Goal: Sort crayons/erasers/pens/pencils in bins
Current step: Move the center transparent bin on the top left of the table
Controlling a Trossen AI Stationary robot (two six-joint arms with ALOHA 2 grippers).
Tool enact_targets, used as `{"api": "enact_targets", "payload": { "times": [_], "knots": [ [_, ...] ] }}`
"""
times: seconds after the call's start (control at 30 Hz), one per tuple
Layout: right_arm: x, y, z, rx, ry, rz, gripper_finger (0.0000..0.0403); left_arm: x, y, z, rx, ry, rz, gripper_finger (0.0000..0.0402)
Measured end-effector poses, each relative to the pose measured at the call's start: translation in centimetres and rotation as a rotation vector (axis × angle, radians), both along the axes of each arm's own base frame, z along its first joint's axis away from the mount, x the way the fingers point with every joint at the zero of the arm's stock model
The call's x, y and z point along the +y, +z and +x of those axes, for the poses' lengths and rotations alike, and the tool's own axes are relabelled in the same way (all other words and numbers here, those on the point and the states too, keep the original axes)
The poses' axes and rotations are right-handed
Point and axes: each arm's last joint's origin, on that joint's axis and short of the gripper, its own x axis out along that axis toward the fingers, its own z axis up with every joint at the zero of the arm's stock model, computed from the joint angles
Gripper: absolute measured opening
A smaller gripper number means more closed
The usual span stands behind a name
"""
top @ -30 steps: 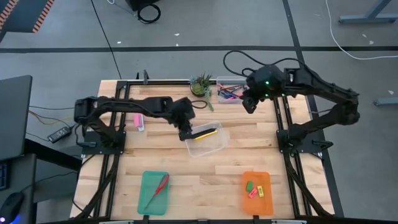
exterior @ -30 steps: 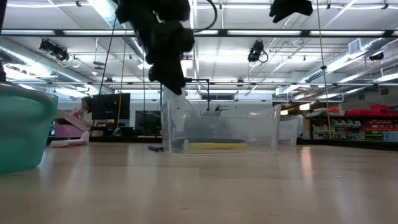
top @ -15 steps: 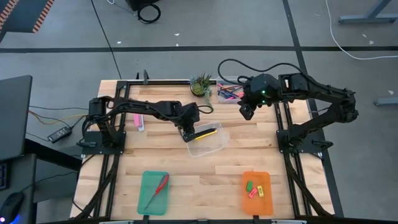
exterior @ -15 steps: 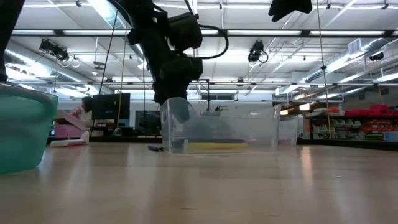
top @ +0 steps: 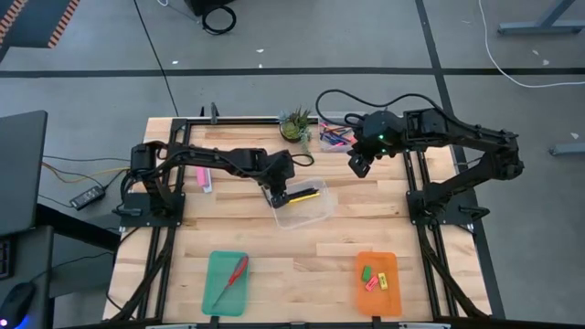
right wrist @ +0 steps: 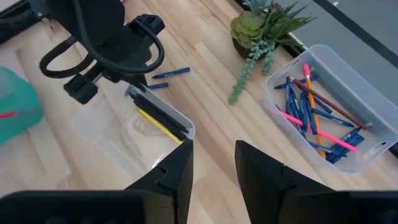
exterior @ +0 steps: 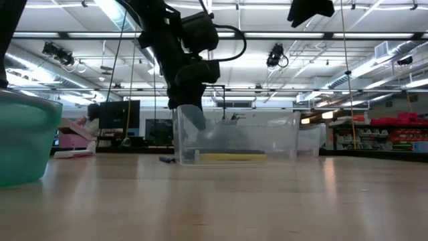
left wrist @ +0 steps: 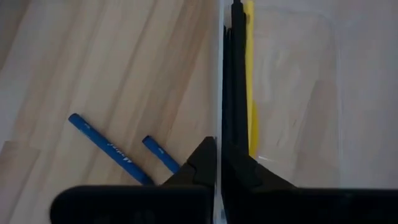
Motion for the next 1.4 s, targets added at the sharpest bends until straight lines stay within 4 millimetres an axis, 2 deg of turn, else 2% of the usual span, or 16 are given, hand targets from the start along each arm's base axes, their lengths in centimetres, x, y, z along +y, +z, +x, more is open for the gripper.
{"api": "enact_targets", "payload": {
  "times": [0.37,0.53,0.73,0.9,1.27,1.4],
  "knots": [
    [0.0,0.0,-0.1,-0.001,-0.001,0.001,0.0125,1.5,0.8,-1.0,0.007,0.007,-0.073,0.0008],
    [0.0,0.0,-0.1,0.002,-0.001,0.002,0.0125,2.2,3.1,-2.8,0.006,-0.025,-0.07,0.0008],
    [0.0,0.0,-0.1,0.004,0.002,-0.005,0.0125,3.9,6.0,-6.1,0.032,-0.062,-0.015,0.0008],
    [0.0,0.0,-0.1,0.005,0.004,-0.01,0.0125,6.5,7.1,-8.7,0.066,-0.075,0.031,0.0008],
    [0.0,0.0,-0.1,0.001,-0.005,-0.003,0.0125,13.7,7.1,-14.3,0.139,0.018,0.094,0.0008],
    [0.0,0.0,-0.1,-0.003,-0.015,0.004,0.0125,15.6,7.0,-16.2,0.155,0.049,0.116,0.0007]
  ]
}}
